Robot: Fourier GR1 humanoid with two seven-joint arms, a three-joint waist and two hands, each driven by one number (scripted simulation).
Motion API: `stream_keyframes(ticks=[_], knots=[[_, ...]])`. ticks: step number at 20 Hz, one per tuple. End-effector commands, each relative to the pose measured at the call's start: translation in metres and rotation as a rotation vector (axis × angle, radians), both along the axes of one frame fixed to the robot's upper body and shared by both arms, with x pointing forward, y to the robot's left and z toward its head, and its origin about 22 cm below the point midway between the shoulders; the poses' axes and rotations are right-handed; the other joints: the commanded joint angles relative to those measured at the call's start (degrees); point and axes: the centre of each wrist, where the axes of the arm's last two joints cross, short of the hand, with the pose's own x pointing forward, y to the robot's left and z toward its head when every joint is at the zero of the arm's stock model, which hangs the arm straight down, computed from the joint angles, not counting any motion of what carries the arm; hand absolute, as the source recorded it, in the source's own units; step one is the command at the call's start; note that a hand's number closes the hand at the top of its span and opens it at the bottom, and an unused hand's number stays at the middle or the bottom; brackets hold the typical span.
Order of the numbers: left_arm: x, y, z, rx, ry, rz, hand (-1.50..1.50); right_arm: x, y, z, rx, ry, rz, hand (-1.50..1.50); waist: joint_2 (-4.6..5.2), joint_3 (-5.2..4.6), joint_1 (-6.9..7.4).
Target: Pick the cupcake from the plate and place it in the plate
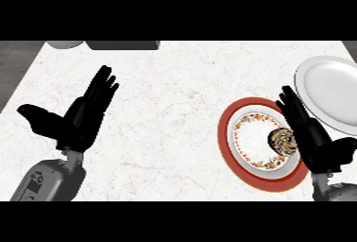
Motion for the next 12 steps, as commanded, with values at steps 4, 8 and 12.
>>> stream_keyframes(ticks=[4,8,12], knots=[[-0.005,0.044,-0.037,0.192,0.095,0.136,0.00,0.012,-0.042,0.037,0.152,-0.311,0.233,1.50,0.34,-1.25,-1.41],[-0.008,0.060,-0.038,0.216,0.150,0.179,0.00,0.019,-0.102,0.104,-0.579,-0.511,0.094,1.50,-0.31,-2.33,-2.76],[-0.019,0.075,-0.057,0.223,0.176,0.177,0.00,-0.012,-0.107,-0.022,0.130,-0.629,-0.049,-1.50,0.66,-1.10,-1.56]])
